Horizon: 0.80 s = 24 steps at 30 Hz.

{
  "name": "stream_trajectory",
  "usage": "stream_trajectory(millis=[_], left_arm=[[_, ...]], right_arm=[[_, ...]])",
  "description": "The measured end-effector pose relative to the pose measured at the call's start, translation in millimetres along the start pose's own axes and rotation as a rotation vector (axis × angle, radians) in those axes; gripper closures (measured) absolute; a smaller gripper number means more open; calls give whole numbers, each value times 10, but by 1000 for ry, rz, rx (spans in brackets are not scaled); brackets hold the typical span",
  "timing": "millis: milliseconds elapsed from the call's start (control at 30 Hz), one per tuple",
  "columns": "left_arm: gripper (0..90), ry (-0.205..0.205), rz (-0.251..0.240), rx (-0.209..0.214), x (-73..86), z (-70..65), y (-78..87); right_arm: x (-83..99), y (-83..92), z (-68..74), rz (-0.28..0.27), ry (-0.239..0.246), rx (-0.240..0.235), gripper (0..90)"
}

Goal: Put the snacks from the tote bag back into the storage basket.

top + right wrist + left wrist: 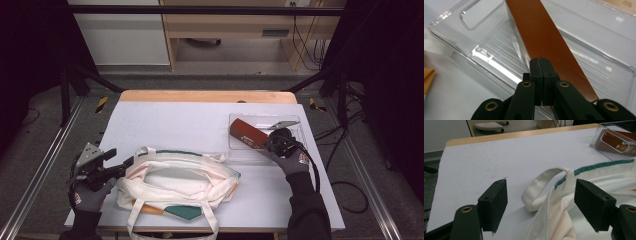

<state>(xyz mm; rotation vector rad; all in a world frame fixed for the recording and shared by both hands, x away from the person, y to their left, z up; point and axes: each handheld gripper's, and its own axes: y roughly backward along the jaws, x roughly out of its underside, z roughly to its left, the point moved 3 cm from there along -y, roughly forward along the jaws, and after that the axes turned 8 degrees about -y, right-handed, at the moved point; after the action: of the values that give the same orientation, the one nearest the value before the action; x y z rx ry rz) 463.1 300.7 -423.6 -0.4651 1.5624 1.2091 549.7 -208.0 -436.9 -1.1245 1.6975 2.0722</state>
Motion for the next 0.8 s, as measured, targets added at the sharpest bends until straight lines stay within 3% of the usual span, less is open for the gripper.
stream_trajectory(millis=[367, 800], left_arm=[[263, -2, 3, 2, 3, -7, -6], [263, 0, 5, 4, 9, -8, -15]], right_arm=[[13, -6, 2, 4, -16, -32, 900], [21, -30, -55, 5, -28, 23, 888]])
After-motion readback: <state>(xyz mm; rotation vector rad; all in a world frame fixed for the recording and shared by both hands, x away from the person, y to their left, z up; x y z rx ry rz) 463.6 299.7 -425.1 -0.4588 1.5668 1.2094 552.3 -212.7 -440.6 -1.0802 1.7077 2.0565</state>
